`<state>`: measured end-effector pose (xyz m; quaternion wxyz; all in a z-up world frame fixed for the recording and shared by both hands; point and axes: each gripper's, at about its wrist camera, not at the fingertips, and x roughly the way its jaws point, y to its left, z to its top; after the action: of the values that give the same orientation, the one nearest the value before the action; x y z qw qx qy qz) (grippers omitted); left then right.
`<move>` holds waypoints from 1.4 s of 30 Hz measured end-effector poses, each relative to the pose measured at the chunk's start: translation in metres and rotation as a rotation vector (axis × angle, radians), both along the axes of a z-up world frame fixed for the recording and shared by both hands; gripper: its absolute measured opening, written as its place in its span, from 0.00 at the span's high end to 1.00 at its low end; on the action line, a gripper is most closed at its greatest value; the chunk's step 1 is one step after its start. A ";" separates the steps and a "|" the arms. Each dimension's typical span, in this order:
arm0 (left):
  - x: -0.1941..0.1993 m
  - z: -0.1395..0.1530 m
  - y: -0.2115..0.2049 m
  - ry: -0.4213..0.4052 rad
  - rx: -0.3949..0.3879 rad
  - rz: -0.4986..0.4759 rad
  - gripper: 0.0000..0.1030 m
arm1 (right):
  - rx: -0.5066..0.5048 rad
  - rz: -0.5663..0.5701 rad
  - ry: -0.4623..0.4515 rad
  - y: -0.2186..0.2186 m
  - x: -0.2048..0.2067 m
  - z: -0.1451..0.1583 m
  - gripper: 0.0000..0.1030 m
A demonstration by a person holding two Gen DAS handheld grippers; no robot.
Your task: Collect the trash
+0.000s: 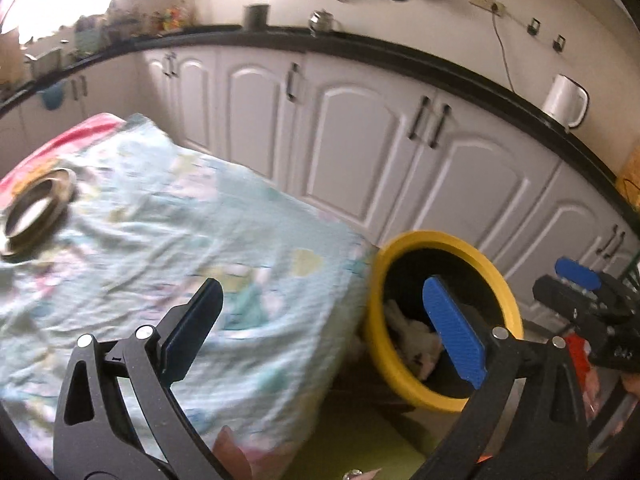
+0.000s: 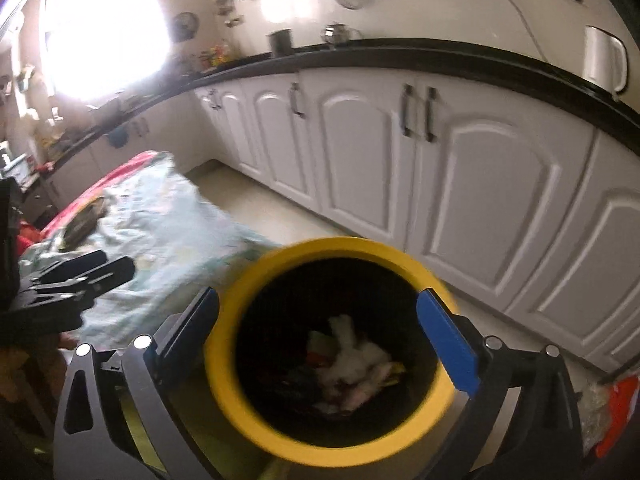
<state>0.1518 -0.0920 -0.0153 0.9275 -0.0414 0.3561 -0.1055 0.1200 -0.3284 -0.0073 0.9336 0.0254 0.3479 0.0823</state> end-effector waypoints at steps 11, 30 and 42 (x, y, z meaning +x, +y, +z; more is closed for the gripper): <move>-0.052 0.011 0.055 -0.084 0.052 0.080 0.11 | -0.035 0.011 -0.131 0.079 -0.047 0.013 0.06; -0.116 0.006 0.061 -0.244 0.066 0.084 0.11 | -0.096 0.006 -0.333 0.097 -0.100 0.002 0.06; -0.116 0.007 0.063 -0.241 0.060 0.092 0.11 | -0.098 -0.013 -0.299 0.097 -0.098 -0.004 0.06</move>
<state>0.0357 -0.0286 -0.0087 0.9682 -0.0169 0.2430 -0.0563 0.0224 -0.2314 -0.0111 0.9756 -0.0305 0.2083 0.0620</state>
